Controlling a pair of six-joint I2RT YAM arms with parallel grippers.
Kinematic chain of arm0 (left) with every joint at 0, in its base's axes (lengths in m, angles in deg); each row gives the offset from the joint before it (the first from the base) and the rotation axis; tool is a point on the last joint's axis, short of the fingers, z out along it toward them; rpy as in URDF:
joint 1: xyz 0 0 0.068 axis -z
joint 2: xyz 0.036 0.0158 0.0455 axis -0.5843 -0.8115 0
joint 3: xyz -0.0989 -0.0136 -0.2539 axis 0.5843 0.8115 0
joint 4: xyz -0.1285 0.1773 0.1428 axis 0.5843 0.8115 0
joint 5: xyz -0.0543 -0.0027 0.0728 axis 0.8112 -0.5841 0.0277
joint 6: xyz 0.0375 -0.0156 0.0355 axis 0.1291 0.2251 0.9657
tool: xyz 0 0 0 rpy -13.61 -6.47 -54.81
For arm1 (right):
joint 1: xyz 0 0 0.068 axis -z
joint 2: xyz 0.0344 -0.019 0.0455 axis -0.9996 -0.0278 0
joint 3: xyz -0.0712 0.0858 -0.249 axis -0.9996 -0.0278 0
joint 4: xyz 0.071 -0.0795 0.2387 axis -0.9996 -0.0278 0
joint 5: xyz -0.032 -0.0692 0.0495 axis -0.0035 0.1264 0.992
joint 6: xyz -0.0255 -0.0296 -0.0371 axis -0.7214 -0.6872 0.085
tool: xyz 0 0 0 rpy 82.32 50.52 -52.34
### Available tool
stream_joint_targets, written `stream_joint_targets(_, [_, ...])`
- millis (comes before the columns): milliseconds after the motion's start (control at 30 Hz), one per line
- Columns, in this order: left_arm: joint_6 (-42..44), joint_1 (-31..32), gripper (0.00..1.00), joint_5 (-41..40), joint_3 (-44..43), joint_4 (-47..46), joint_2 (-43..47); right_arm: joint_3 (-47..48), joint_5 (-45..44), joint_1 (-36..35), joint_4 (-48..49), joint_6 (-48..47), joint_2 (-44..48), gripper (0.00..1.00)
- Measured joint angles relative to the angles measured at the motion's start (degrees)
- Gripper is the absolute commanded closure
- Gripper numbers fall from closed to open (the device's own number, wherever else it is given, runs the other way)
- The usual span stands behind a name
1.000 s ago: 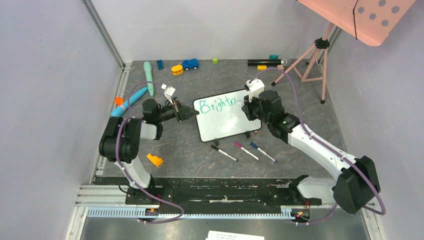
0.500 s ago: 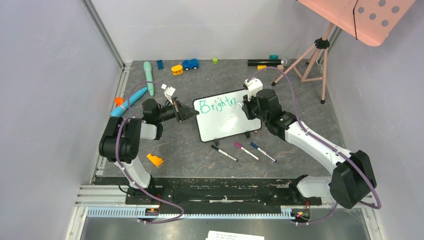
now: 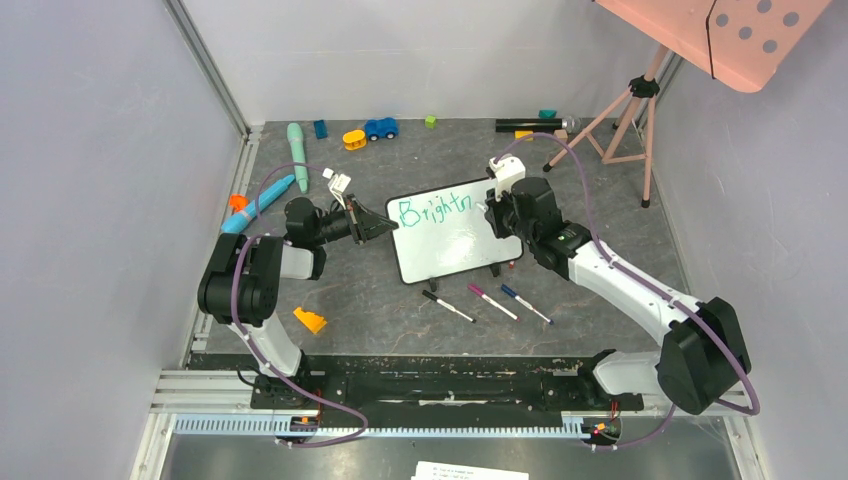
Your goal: Write a sentence on the whiteboard
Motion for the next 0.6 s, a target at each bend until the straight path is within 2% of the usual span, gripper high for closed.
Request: stream_joint_targets(600, [0.0,0.0,0.98,0.0,0.0,0.0,0.0,1.1,-2.9,0.4,-0.6,0.0,-0.1,1.0])
